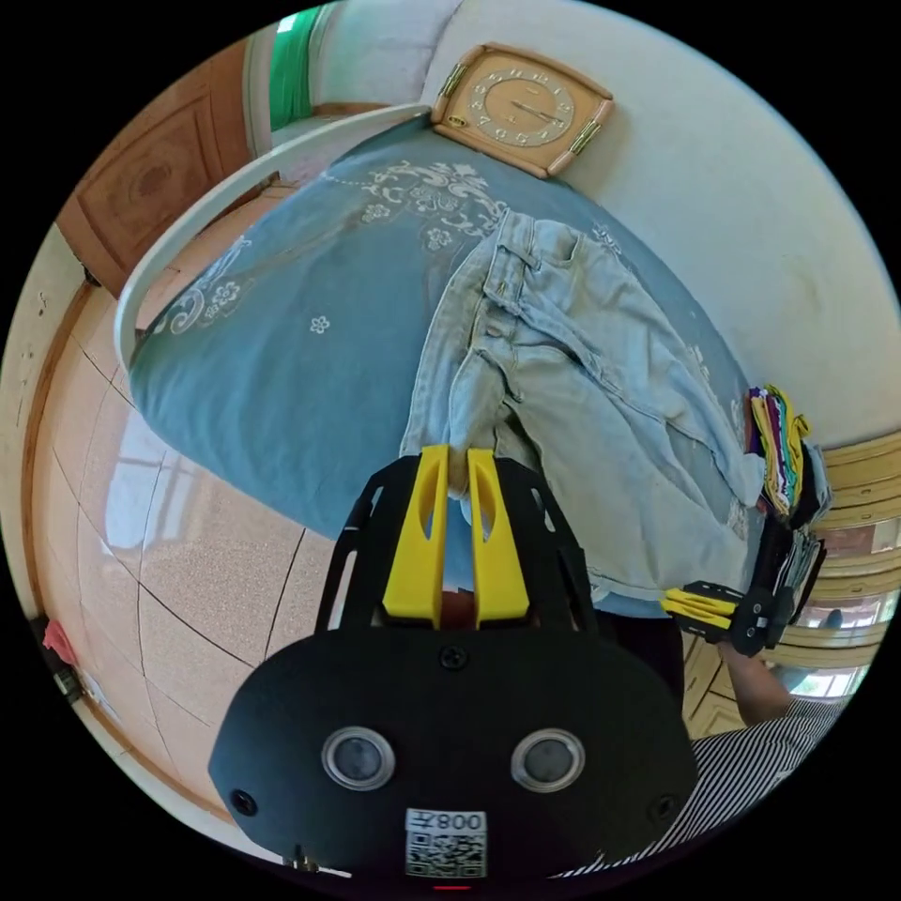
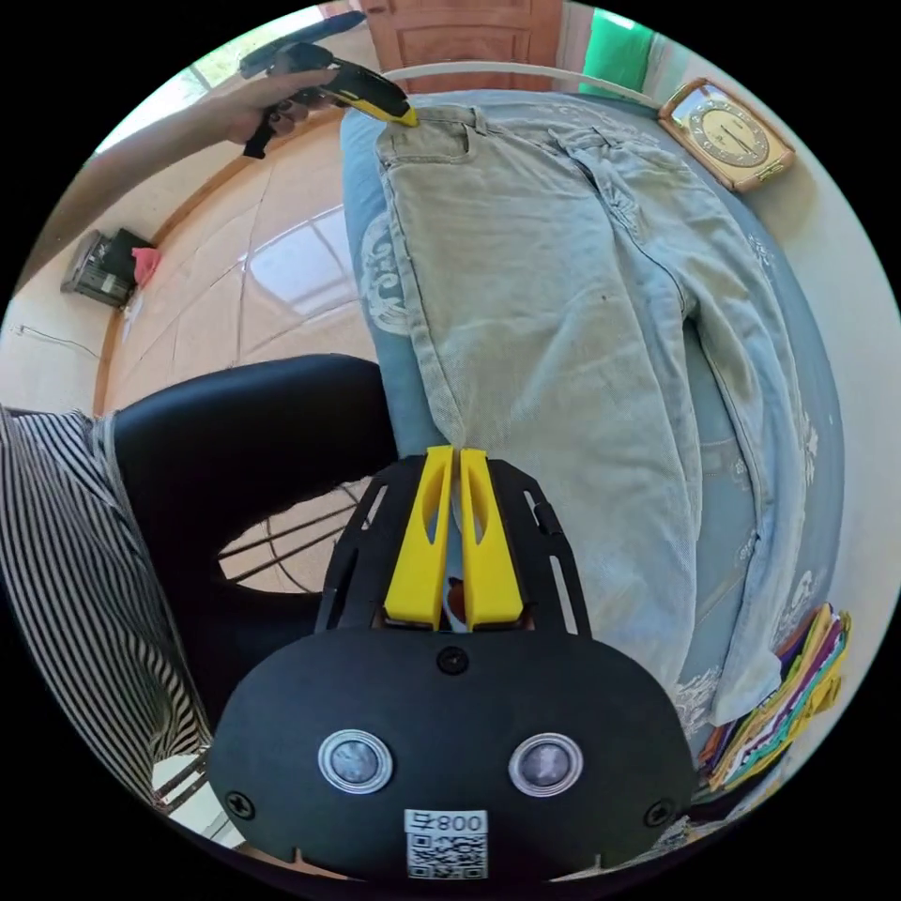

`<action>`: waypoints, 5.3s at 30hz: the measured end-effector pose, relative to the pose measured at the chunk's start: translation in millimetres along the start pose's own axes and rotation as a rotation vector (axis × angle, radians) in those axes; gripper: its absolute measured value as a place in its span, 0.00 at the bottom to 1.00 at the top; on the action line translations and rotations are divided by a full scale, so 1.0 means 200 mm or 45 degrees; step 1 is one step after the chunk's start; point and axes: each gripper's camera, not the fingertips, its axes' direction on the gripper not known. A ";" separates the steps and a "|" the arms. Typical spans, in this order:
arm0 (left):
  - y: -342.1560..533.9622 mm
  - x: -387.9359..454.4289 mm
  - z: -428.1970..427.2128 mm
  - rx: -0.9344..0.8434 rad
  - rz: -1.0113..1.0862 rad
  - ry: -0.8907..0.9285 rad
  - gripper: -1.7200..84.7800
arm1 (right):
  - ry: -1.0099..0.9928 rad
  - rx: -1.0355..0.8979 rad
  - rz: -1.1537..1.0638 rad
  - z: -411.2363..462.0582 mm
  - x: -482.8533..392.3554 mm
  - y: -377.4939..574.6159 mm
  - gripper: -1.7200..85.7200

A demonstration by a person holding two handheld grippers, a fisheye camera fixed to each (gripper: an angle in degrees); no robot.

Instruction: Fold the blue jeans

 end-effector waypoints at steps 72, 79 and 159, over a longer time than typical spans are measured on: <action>-0.69 3.19 1.24 -0.314 1.444 0.259 0.03 | 0.102 0.638 1.657 -0.66 2.03 3.12 0.06; -0.63 3.15 1.43 -0.459 1.498 0.068 0.04 | 0.008 0.345 1.828 -0.31 2.09 3.10 0.09; -1.65 0.83 1.11 0.066 0.409 -0.202 0.04 | 0.165 0.341 0.412 0.00 2.00 -1.56 0.07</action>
